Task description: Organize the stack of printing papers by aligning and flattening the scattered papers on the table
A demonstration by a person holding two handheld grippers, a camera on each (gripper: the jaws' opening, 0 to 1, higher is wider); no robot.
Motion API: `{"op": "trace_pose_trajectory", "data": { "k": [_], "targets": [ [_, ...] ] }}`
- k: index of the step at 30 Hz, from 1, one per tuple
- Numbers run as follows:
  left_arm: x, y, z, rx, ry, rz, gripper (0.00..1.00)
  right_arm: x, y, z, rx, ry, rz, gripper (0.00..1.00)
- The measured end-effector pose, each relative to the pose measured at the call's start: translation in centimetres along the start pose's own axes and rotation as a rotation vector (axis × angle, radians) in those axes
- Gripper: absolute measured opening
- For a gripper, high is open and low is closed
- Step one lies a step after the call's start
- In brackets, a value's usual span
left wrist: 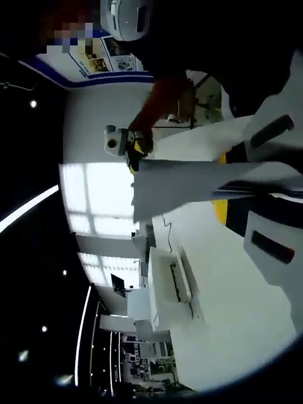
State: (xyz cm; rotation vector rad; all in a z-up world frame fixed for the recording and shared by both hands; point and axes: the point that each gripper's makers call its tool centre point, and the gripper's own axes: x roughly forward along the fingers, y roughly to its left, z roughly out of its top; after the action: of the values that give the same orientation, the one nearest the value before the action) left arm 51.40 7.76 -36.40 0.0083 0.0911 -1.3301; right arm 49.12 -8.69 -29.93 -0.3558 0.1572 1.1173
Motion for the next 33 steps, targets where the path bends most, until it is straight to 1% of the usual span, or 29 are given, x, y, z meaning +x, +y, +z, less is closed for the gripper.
{"op": "trace_pose_trajectory", "data": {
  "k": [5,11,20,21,23,26,33],
  "targets": [
    [0.0,0.0,0.0,0.006,0.001,-0.004,0.06,1.0,0.5,0.9,-0.06,0.095,0.051,0.29],
    [0.1,0.1,-0.1,0.011,-0.009,-0.006,0.06,2.1,0.3,1.9,-0.095,0.151,0.078,0.29],
    [0.1,-0.1,-0.1,0.011,-0.009,-0.018,0.06,3.9,0.3,2.4,-0.159,0.25,0.128,0.29],
    [0.1,-0.1,-0.1,0.012,-0.009,-0.017,0.06,4.1,0.3,2.3,-0.163,0.269,0.134,0.29],
    [0.1,-0.1,-0.1,0.012,-0.01,-0.017,0.06,4.6,0.4,2.4,-0.181,0.292,0.156,0.29],
    [0.1,-0.2,-0.1,0.011,-0.012,-0.018,0.06,5.2,0.2,2.7,-0.191,0.311,0.169,0.29],
    [0.1,-0.1,-0.1,0.012,-0.007,-0.021,0.06,6.6,1.2,2.9,-0.227,0.372,0.227,0.28]
  ]
}}
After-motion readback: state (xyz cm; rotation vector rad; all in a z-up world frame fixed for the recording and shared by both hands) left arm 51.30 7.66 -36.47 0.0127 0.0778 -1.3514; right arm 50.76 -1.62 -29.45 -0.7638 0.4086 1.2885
